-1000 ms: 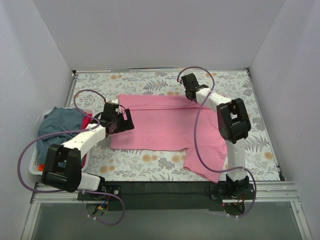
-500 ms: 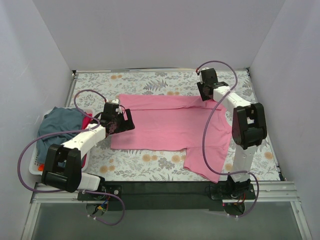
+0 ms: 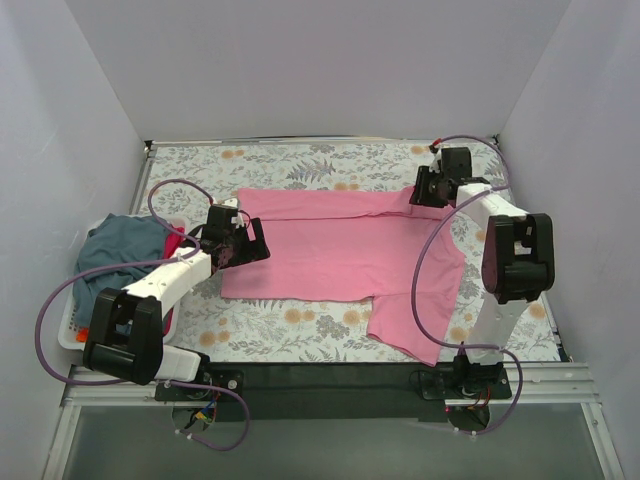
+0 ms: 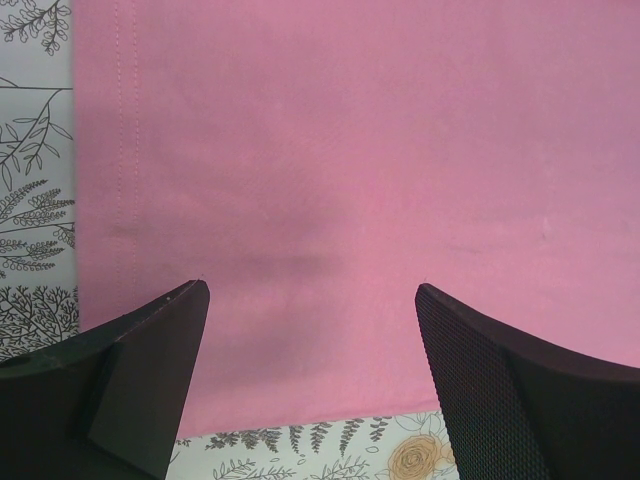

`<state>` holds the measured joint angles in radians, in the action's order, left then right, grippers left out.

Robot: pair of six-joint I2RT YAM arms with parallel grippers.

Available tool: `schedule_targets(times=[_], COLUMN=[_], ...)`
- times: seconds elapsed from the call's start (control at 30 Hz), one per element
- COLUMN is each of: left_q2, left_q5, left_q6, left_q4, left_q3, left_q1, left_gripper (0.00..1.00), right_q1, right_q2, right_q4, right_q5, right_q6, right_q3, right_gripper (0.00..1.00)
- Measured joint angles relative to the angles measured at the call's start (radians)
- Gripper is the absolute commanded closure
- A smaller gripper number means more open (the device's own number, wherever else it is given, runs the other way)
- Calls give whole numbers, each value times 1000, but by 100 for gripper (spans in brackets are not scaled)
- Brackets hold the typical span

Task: Fold and stack the t-shirts
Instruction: Fold the tshirt

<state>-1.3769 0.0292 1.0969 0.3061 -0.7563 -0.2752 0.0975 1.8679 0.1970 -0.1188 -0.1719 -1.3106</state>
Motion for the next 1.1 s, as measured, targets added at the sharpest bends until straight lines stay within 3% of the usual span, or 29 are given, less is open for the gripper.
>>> schedule_targets(times=[0.57, 0.63, 0.73, 0.77, 0.87, 0.97, 1.1], left_q2=[-8, -8, -9, -9, -9, -9, -9], left_q5=[0, 1, 1, 1, 0, 1, 1], left_q6=[0, -1, 0, -1, -1, 0, 0], left_q4=[1, 1, 1, 1, 1, 1, 1], left_q3=[0, 0, 0, 0, 0, 0, 0], left_q1=[0, 0, 0, 0, 0, 0, 0], left_gripper=[22, 22, 22, 22, 22, 22, 22], right_q1=[-39, -39, -39, -39, -39, -39, -39], right_q2=[140, 142, 142, 142, 142, 138, 109], right_q4=[-102, -108, -123, -126, -142, -148, -146], right_q5=[-168, -174, -185, -190, -199, -201, -206], right_q6=[-140, -143, -145, -145, -150, -154, -161], right_q3=[0, 0, 0, 0, 14, 39, 78], right_gripper=[59, 62, 73, 81, 91, 98, 99])
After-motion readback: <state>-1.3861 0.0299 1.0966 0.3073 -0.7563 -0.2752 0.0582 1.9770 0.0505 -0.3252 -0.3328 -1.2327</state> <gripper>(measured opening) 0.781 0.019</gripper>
